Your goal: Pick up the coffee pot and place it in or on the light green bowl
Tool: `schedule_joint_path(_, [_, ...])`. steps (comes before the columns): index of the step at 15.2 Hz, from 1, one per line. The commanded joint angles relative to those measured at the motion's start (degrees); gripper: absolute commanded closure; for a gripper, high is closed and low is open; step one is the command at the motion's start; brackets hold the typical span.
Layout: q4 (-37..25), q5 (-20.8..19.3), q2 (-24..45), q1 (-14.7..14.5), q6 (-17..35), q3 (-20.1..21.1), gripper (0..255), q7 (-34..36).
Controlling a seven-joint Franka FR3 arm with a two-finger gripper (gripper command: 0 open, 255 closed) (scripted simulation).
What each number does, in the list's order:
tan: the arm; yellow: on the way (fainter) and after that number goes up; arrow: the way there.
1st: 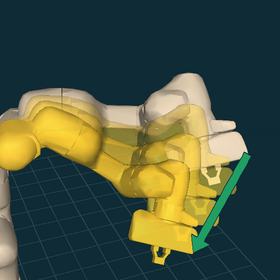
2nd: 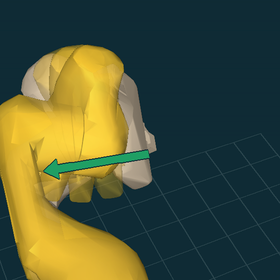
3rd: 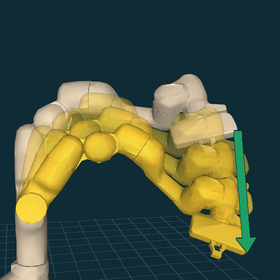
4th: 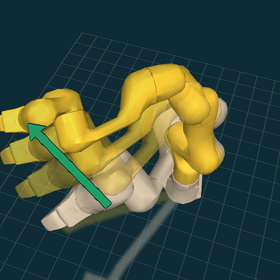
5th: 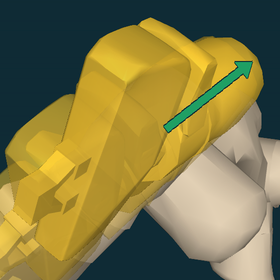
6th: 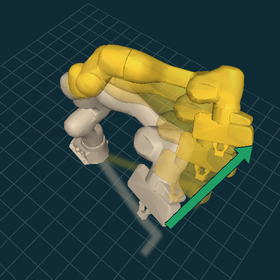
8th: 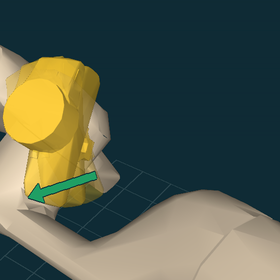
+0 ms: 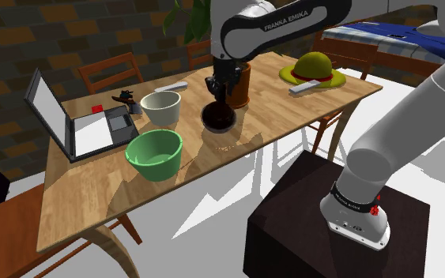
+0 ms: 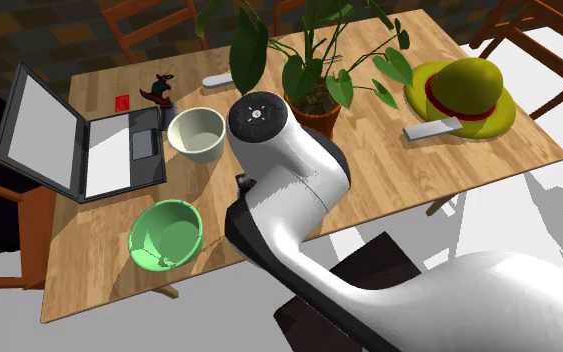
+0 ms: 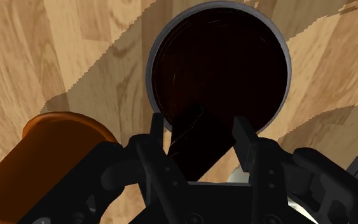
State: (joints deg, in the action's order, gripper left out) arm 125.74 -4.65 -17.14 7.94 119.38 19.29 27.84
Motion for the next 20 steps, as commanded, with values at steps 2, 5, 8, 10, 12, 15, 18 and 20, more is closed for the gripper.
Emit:
schedule_joint_path(2, [-1.81, 0.27, -0.56, -0.07, -2.24, -0.14, 255, -0.38])
schedule_joint_path(5, [-3.93, 0.41, -0.76, -0.05, -4.53, -0.28, 255, -0.76])
schedule_joint_path(8, [-6.15, 0.50, -0.85, -0.02, -6.81, -0.39, 255, -1.11])
schedule_joint_path(10, [-7.69, 0.54, -0.84, 0.01, -8.32, -0.46, 255, -1.32])
schedule_joint_path(12, [-9.28, 0.56, -0.78, 0.05, -9.84, -0.51, 255, -1.51])
schedule_joint_path(15, [-11.76, 0.56, -0.59, 0.12, -12.13, -0.57, 255, -1.78])
schedule_joint_path(18, [-14.35, 0.51, -0.29, 0.19, -14.42, -0.60, 255, -2.02])
schedule_joint_path(20, [-16.18, 0.19, 0.89, -0.11, -15.27, 0.47, 255, -0.59])
